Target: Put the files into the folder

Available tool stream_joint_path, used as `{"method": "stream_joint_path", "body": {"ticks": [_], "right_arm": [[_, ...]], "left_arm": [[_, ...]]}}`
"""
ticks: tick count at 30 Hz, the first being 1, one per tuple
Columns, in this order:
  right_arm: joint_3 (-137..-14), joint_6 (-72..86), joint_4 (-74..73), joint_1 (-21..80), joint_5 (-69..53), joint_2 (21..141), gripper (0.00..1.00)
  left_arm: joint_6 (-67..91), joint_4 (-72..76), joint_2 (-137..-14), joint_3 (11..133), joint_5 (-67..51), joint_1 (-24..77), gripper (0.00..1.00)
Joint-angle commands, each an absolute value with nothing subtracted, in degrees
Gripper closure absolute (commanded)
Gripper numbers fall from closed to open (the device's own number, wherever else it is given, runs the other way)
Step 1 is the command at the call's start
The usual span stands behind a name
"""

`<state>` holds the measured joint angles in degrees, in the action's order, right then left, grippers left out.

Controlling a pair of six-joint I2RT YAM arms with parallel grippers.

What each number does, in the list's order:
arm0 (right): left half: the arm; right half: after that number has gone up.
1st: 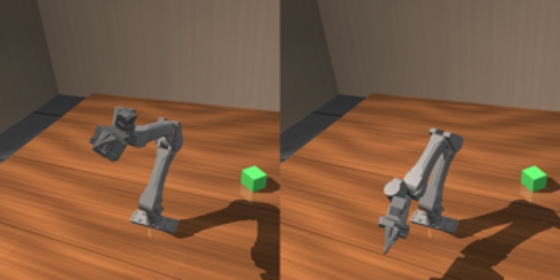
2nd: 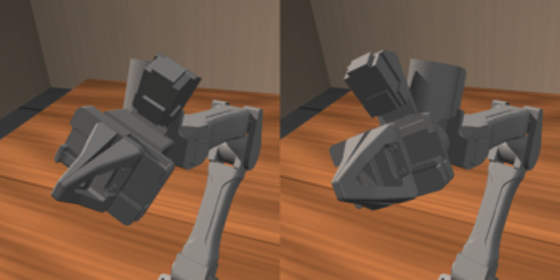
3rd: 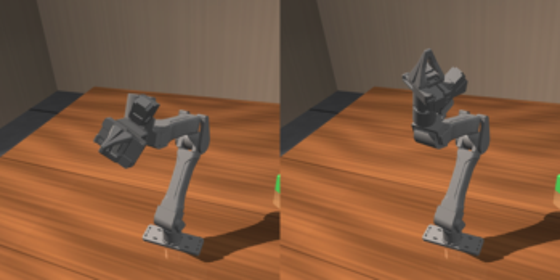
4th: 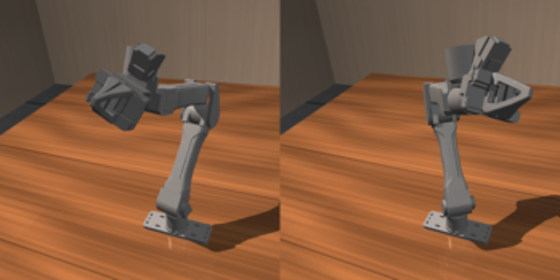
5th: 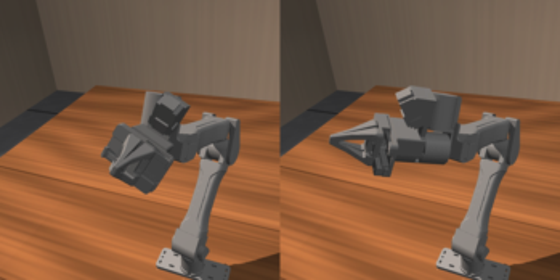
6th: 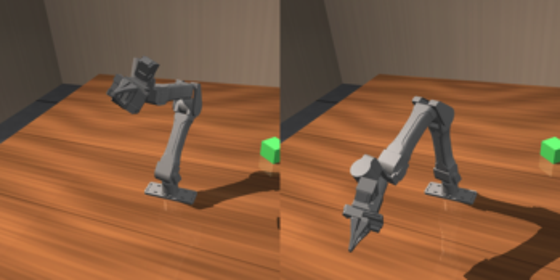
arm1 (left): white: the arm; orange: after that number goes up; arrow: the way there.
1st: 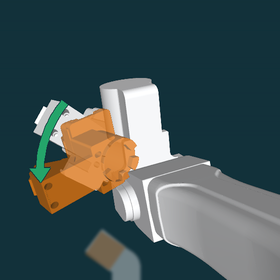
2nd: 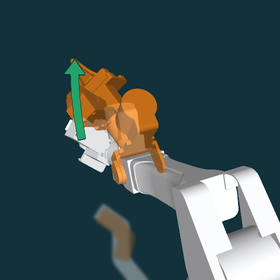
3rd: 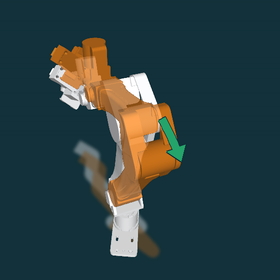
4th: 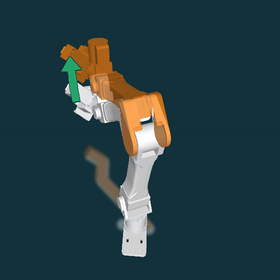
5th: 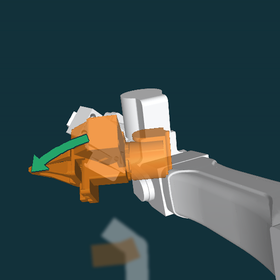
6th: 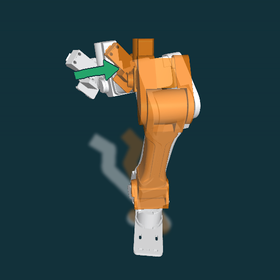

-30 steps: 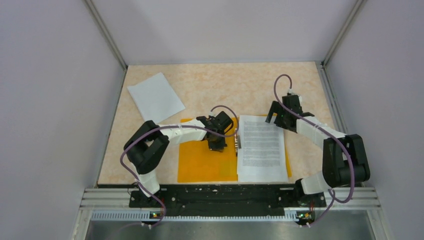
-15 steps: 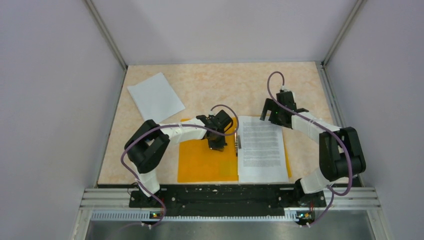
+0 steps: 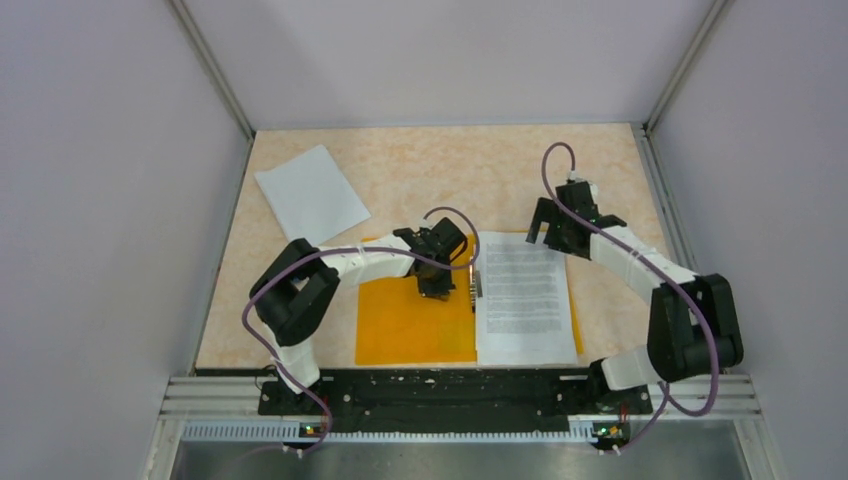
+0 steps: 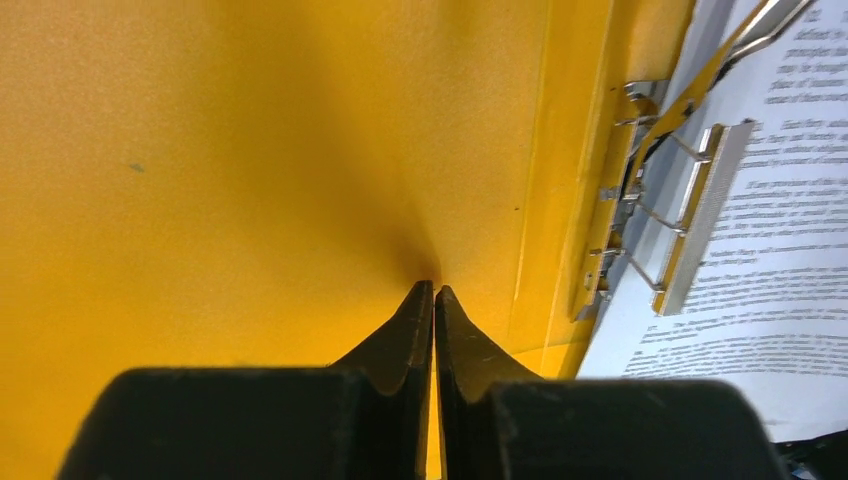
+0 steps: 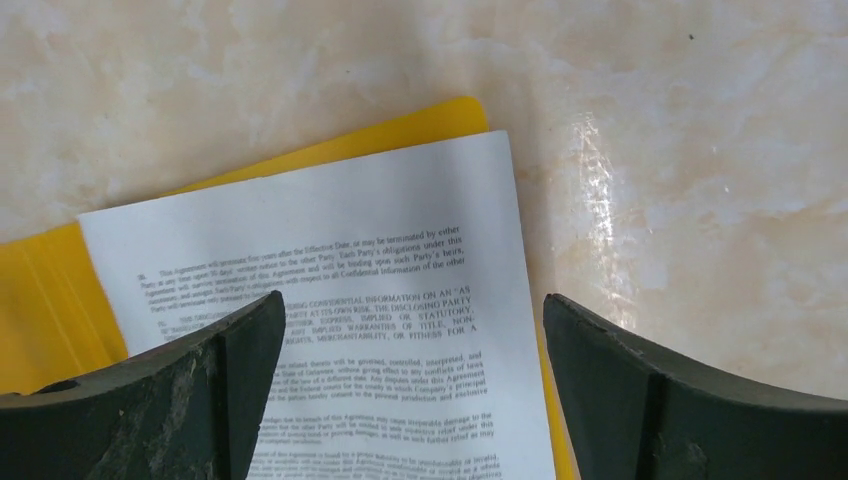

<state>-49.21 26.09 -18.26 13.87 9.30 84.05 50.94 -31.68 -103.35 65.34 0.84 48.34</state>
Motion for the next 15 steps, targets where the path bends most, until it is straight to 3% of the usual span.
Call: {"method": "stream_joint_path", "body": {"ticks": [1, 3, 8, 11, 15], "right_arm": [[-54.17, 30.20, -30.41, 16.89, 11.56, 73.99, 0.02], [-52.99, 32.70, -35.30, 21.22, 13.90, 69.17, 0.03], [-48.45, 41.48, -46.47, 31.67, 15.59, 56.14, 0.18], [-46.43, 47.69, -51.77, 40.10, 15.48, 51.83, 0.41], [-45.72, 57.99, -58.49, 55.30, 19.08, 51.93, 0.61]], "left_arm": [[48.73, -32.84, -102.18, 70.65, 0.74, 47.78, 0.87], [47.76, -33.53, -101.73, 73.96, 0.99, 46.87, 0.82], [44.71, -30.65, -105.55, 83.48, -4.08, 42.36, 0.71], [41.48, -26.07, -109.79, 89.28, -5.90, 41.22, 0.62], [40.14, -19.59, -117.17, 97.42, -11.24, 39.93, 0.57]]}}
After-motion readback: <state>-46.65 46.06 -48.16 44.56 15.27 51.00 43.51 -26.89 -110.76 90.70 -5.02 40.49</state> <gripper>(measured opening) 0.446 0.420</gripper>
